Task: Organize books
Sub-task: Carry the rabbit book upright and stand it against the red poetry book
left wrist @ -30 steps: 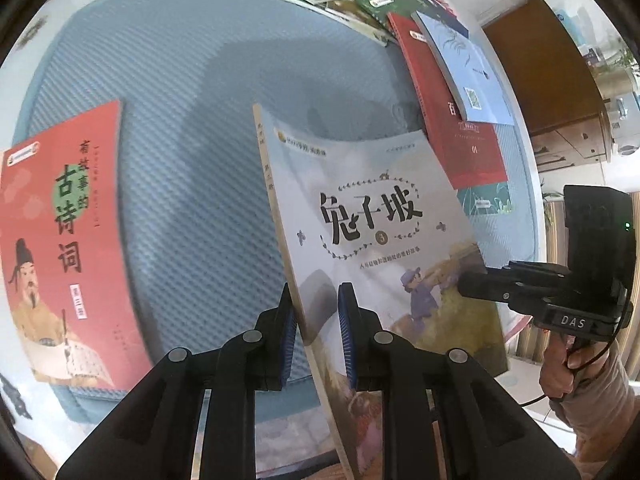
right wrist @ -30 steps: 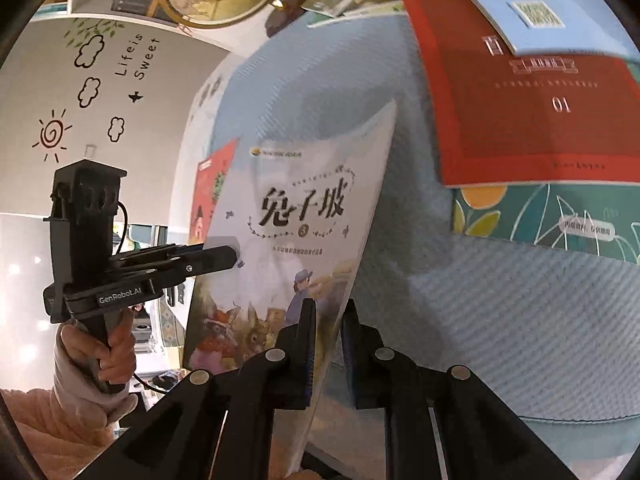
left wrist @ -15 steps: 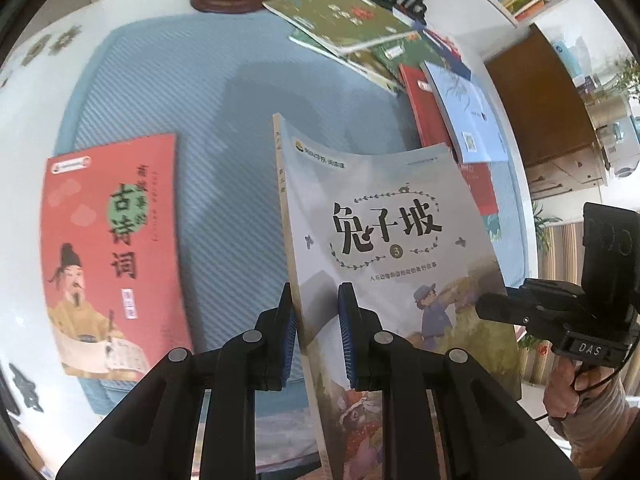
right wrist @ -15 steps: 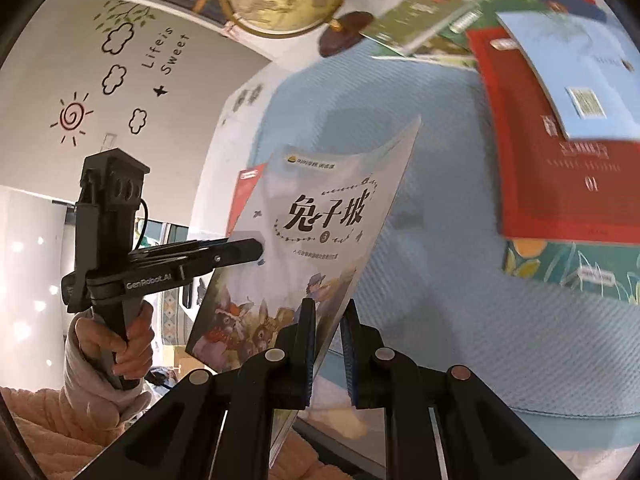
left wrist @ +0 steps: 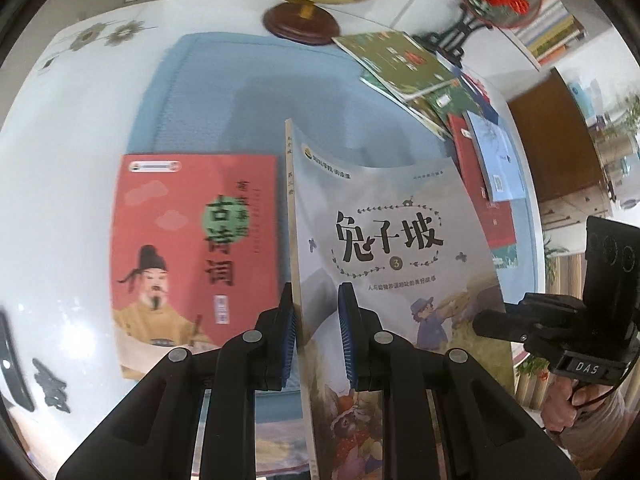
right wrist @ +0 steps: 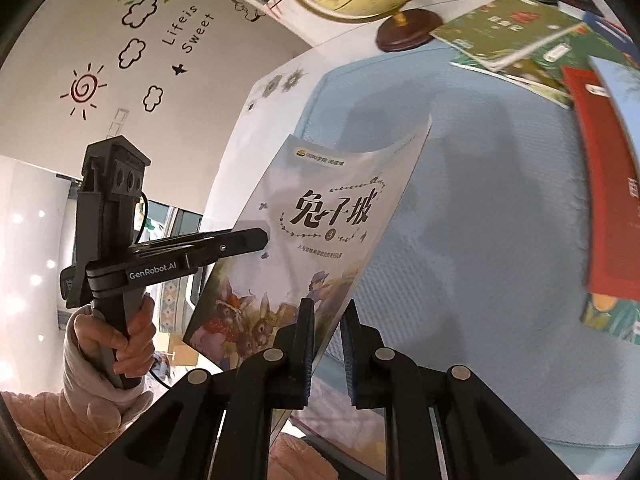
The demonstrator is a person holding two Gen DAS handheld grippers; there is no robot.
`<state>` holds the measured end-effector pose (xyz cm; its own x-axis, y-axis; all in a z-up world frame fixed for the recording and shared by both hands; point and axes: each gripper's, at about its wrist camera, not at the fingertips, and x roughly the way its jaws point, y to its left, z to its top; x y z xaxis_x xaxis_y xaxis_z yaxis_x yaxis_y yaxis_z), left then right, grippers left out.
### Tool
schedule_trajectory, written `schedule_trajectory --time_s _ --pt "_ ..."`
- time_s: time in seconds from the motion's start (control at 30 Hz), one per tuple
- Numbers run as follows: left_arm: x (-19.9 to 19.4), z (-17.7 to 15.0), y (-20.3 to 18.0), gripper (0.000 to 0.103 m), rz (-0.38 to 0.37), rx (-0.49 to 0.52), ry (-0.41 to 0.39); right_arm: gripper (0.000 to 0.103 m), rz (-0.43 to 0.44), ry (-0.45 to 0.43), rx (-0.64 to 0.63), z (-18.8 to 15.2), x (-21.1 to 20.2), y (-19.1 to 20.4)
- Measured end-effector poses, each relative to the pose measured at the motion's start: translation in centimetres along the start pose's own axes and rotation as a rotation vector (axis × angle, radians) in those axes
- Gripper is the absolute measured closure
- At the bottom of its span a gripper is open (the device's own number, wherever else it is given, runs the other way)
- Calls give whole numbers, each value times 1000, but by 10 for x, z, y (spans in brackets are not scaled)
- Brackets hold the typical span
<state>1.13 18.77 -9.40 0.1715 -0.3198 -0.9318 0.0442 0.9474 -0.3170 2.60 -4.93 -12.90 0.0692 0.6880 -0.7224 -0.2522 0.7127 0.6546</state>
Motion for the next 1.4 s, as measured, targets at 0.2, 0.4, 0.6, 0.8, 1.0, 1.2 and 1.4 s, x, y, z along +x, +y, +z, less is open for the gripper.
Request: schedule_trajectory --time_s 0.2,0.4,0.6,0.8,1.0,1.2,1.4 --pt "-10 5 38 87 9 -34 -12 89 18 12 -11 12 27 21" --pt "-15 7 77 87 5 -55 -16 88 22 46 -14 17 59 36" --pt "0 8 119 87 -7 -106 4 88 19 79 0 21 96 45" --pt "20 11 145 87 0 -142 24 88 -12 95 0 26 119 46" --pt "33 15 160 85 -29 -185 40 88 -15 81 21 34 124 41" --pt "41 19 161 83 -22 -184 58 89 -26 90 62 26 132 28" --pt "49 19 169 83 24 -184 92 88 -51 88 124 18 136 15"
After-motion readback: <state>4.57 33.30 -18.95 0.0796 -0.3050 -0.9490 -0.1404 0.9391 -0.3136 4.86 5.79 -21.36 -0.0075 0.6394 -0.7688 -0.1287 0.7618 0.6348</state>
